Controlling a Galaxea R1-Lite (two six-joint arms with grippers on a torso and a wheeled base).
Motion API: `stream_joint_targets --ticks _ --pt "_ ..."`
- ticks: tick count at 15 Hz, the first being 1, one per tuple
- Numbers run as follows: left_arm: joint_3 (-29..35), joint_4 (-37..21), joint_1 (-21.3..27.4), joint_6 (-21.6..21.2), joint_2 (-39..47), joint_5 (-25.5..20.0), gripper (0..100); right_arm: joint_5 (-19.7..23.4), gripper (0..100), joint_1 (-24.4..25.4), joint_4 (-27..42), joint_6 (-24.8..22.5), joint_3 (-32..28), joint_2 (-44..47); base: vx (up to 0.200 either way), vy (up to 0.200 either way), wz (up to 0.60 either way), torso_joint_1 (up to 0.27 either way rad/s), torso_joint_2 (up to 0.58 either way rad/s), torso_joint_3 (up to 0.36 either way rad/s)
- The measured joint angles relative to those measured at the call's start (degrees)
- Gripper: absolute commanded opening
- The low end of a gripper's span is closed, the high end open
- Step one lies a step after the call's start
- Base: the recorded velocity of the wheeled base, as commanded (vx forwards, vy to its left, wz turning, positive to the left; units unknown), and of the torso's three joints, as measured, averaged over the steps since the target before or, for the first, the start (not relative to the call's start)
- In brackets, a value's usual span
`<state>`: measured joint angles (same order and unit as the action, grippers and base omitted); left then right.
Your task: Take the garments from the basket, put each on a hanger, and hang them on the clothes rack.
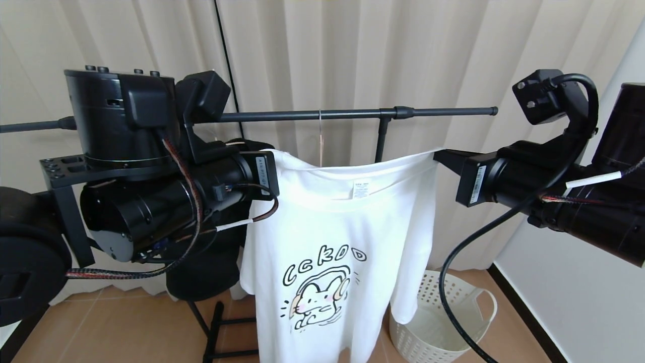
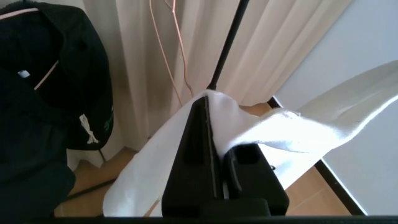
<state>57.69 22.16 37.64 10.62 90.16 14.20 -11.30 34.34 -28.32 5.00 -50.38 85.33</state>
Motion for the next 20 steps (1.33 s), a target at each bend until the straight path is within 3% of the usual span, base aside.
stream_joint_targets --ticks 2,4,8,11,17,20 --pt "1.5 0.1 -0.2 -1.4 0.2 -0.4 0 -0.1 0 1.5 0.5 -0.4 1.0 -0.6 0.0 0.0 0.0 0.0 0.0 0.0" --pt "4.1 0.0 -1.2 -2.4 1.4 -2.1 0 -0.1 0 4.0 0.6 -3.7 3.3 -2.3 0.0 0.0 0.0 0.0 0.0 0.0" --pt "11.9 -0.2 -4.2 -3.6 5.7 -13.8 0 -0.1 0 10.8 0.9 -10.2 9.3 -5.7 0.0 0.0 0.0 0.0 0.0 0.0" --pt "16.9 -0.3 -5.1 -3.8 9.1 -18.5 0 0.0 0 16.3 0.9 -10.9 11.7 -6.4 0.0 0.0 0.0 0.0 0.0 0.0" --pt "21.9 -0.4 -5.0 -3.9 13.8 -34.5 0 -2.4 0 29.3 -3.6 -1.6 11.5 -0.7 0.0 0.0 0.0 0.0 0.0 0.0" --pt "22.1 -0.4 -5.0 -3.8 14.4 -35.5 0 -8.3 0 33.4 -13.6 3.1 10.4 4.9 0.0 0.0 0.0 0.0 0.0 0.0"
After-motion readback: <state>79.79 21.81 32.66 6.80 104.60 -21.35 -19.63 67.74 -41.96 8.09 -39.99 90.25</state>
